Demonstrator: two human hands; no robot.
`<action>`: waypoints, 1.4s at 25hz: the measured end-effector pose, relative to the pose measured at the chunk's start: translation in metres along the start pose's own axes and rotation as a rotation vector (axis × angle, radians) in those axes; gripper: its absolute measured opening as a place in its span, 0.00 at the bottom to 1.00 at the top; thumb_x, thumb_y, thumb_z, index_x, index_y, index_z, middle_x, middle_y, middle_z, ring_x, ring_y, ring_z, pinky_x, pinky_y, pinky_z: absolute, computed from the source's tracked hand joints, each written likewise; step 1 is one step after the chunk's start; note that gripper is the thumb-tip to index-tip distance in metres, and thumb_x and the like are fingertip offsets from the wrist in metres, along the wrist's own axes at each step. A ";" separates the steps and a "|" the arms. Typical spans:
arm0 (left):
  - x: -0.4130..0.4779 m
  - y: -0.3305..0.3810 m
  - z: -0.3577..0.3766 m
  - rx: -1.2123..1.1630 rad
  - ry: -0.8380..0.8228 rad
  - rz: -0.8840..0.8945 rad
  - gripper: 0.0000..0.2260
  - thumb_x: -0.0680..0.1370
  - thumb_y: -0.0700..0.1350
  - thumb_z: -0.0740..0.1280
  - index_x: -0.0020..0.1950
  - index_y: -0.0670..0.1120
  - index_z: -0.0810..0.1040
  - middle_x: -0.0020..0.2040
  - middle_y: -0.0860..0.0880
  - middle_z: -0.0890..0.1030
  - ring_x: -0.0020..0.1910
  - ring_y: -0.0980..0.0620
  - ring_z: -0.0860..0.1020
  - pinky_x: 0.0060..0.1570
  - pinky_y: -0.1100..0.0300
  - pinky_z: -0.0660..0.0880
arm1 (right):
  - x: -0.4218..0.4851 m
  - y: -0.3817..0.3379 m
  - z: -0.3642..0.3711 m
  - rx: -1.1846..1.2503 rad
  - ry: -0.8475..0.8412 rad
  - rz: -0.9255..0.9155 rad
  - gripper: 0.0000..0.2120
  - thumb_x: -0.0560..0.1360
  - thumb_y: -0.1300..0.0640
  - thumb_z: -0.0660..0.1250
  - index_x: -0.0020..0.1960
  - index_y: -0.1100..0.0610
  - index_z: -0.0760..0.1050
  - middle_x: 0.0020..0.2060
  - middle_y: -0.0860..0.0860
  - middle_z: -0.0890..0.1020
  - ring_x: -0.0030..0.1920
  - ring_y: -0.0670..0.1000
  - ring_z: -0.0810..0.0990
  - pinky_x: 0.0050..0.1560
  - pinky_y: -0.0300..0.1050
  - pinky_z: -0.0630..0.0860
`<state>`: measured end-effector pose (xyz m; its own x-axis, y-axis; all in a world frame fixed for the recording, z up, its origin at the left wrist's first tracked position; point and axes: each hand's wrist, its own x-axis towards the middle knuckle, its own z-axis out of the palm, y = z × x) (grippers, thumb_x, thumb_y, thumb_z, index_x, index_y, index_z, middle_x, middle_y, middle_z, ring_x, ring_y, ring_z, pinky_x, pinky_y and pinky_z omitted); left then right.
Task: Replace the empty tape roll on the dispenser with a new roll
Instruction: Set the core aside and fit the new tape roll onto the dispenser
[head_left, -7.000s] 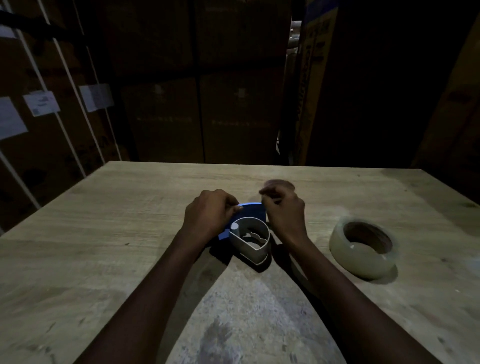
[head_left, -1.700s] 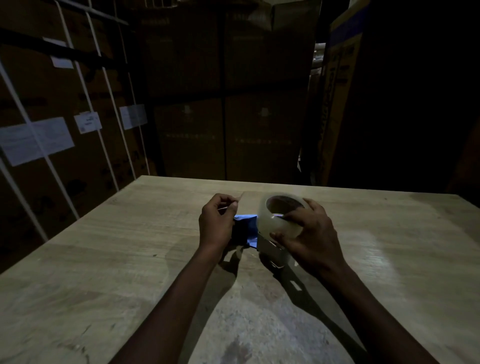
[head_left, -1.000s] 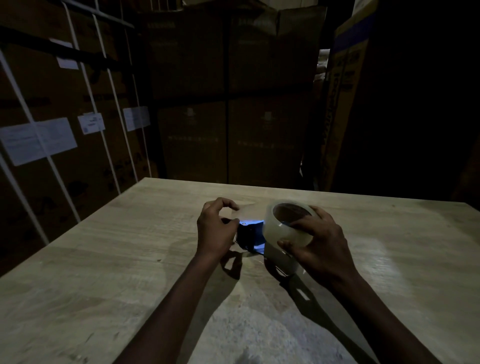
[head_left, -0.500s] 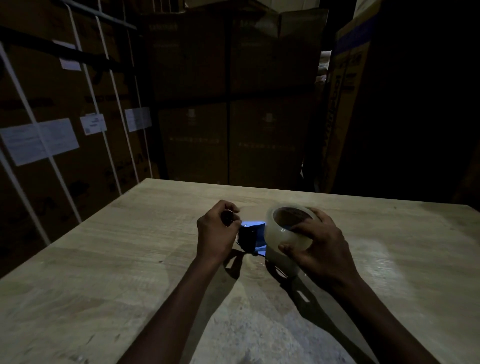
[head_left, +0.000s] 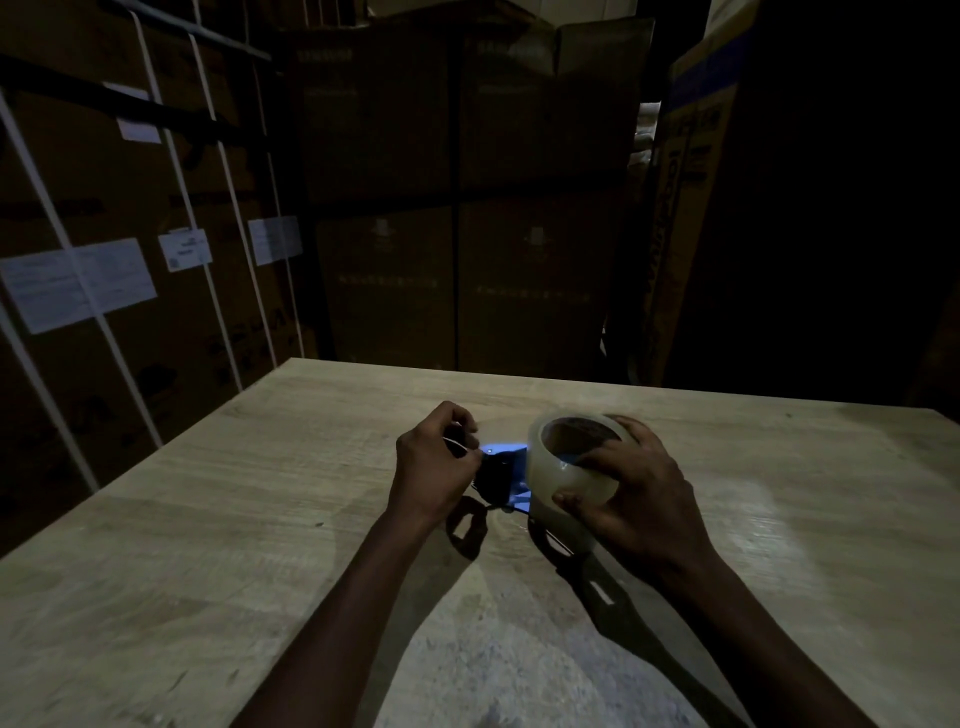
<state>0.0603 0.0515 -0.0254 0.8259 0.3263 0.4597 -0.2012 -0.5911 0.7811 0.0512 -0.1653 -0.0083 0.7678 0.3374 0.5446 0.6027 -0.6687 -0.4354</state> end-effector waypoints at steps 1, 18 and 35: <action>0.000 0.000 -0.001 0.010 -0.019 -0.001 0.14 0.69 0.35 0.74 0.46 0.50 0.74 0.40 0.54 0.79 0.40 0.60 0.79 0.33 0.76 0.73 | 0.000 0.000 0.000 0.005 0.000 -0.002 0.17 0.66 0.50 0.75 0.53 0.53 0.79 0.57 0.52 0.81 0.70 0.60 0.65 0.59 0.61 0.73; -0.002 0.006 -0.007 0.142 -0.137 0.010 0.04 0.74 0.40 0.70 0.47 0.47 0.77 0.46 0.50 0.81 0.43 0.57 0.78 0.33 0.71 0.71 | 0.001 -0.005 0.001 -0.038 0.001 -0.042 0.14 0.64 0.47 0.74 0.48 0.51 0.81 0.50 0.52 0.84 0.64 0.61 0.71 0.60 0.69 0.69; -0.002 0.001 -0.007 0.130 -0.160 -0.023 0.04 0.75 0.41 0.69 0.47 0.49 0.77 0.46 0.48 0.82 0.43 0.55 0.80 0.38 0.63 0.78 | 0.000 -0.014 0.002 -0.209 -0.110 0.037 0.21 0.65 0.35 0.65 0.52 0.44 0.79 0.52 0.45 0.83 0.62 0.58 0.72 0.60 0.61 0.68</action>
<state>0.0548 0.0549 -0.0223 0.9047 0.2254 0.3616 -0.1205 -0.6788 0.7244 0.0430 -0.1544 -0.0035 0.8144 0.3723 0.4451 0.5242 -0.8009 -0.2893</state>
